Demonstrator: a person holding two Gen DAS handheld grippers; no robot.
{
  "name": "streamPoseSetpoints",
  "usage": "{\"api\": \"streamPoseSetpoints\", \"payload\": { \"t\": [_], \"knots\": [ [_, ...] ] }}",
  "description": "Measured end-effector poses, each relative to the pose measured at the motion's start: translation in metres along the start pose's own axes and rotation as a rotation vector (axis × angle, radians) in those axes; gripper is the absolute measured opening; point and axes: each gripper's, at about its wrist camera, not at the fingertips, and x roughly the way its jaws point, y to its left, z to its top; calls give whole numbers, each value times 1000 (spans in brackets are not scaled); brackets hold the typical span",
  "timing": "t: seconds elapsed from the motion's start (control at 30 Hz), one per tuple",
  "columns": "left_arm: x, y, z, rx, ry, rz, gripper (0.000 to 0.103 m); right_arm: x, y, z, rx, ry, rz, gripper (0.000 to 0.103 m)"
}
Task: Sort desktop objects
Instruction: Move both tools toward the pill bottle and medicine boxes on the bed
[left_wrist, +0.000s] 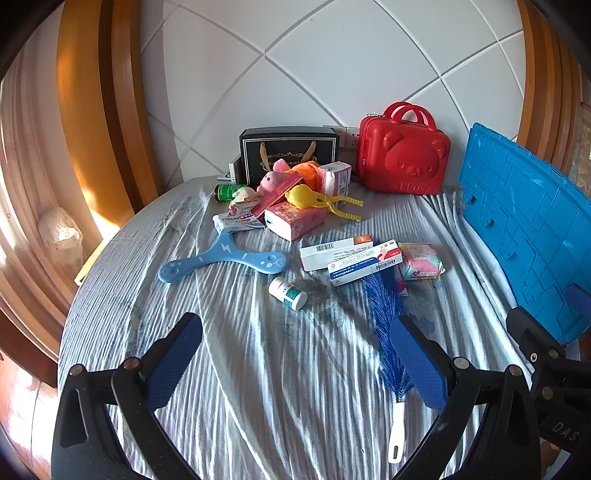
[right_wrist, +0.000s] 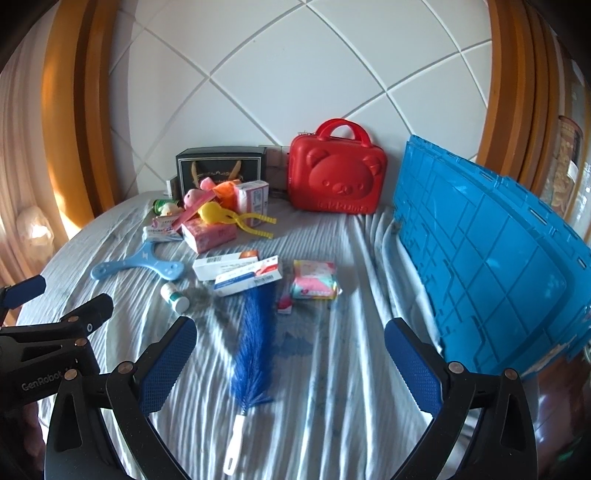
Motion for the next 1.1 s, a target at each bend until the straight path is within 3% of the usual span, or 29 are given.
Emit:
{"api": "streamPoseSetpoints", "payload": {
  "t": [1.1],
  "knots": [
    [10, -7, 1, 27, 22, -25, 103, 12, -4, -1, -3, 29, 1, 103]
  ]
}}
